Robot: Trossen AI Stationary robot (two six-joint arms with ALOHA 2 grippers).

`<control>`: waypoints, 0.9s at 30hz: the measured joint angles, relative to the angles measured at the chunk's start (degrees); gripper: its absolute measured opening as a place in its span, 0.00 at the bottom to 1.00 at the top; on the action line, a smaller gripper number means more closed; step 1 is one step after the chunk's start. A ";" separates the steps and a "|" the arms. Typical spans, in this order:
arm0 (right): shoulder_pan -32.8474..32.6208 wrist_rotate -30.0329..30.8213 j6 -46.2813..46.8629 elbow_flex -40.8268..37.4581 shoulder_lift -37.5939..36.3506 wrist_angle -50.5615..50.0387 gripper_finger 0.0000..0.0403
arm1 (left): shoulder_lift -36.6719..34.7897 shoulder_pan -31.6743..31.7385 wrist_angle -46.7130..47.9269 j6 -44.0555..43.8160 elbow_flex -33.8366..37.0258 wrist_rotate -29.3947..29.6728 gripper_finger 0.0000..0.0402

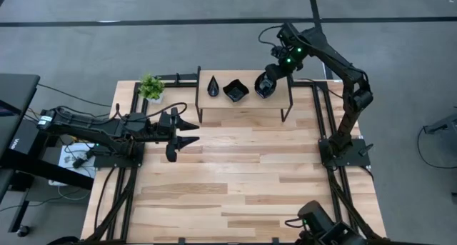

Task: Pick & Place Mini shaped plates
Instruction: Stack the black leaf shaped plate on top of the black leaf shaped plates on the shelf

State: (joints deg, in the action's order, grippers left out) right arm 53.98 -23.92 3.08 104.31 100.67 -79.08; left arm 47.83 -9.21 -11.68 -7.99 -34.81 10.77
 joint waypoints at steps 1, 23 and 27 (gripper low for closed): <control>-0.04 0.15 0.16 0.01 -0.02 -0.06 0.00 | 0.00 0.00 0.00 0.00 0.00 0.21 0.50; -2.54 5.81 4.51 -0.56 -0.05 1.78 0.00 | 0.00 0.00 0.00 -0.01 0.00 0.32 0.50; -2.58 5.96 4.44 -0.56 -0.05 1.89 0.00 | 0.00 0.00 0.00 0.00 0.00 0.32 0.50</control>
State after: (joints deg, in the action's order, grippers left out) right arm 51.40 -17.96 7.52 103.74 100.62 -77.20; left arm 47.83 -9.21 -11.68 -7.99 -34.81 11.09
